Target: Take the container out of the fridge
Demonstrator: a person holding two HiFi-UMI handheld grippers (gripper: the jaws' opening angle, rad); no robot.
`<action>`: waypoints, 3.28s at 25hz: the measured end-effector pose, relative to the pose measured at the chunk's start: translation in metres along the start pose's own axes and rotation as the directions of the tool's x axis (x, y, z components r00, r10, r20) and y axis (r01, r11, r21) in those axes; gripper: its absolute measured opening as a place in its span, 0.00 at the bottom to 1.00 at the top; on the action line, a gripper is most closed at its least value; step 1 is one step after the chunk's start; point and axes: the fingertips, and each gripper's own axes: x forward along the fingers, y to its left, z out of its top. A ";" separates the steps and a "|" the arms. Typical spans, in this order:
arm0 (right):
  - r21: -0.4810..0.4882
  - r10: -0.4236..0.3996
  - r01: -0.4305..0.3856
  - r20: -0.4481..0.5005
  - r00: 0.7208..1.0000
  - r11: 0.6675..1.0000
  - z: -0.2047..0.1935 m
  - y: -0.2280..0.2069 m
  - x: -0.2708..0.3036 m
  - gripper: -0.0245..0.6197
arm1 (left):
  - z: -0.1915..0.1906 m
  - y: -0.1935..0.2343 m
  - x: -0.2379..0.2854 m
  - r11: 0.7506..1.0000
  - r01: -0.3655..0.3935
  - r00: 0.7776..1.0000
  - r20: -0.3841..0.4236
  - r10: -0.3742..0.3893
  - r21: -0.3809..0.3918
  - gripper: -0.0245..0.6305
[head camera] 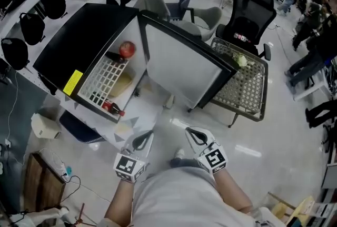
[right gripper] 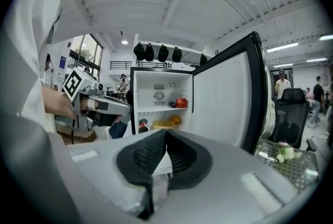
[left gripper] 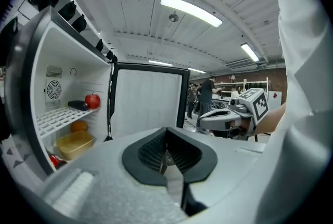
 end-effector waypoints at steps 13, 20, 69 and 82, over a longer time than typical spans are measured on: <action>0.041 0.074 -0.075 0.031 0.997 0.996 0.005 -0.074 0.008 0.04 | 0.014 -0.001 0.074 0.993 -0.110 0.991 -0.073 0.112 0.033 0.05; 0.078 0.082 -0.084 0.025 0.996 0.993 0.013 -0.083 0.028 0.04 | 0.015 0.023 0.086 0.990 -0.139 0.985 -0.099 0.141 0.030 0.05; 0.201 -0.133 0.169 -0.182 0.974 0.965 0.010 -0.109 0.116 0.04 | -0.127 0.296 0.171 0.907 -0.166 0.731 -0.569 0.376 0.387 0.36; 0.212 -0.182 0.230 -0.225 0.957 0.950 0.004 -0.112 0.123 0.04 | -0.158 0.317 0.187 0.917 -0.086 0.684 -0.646 0.339 0.390 0.35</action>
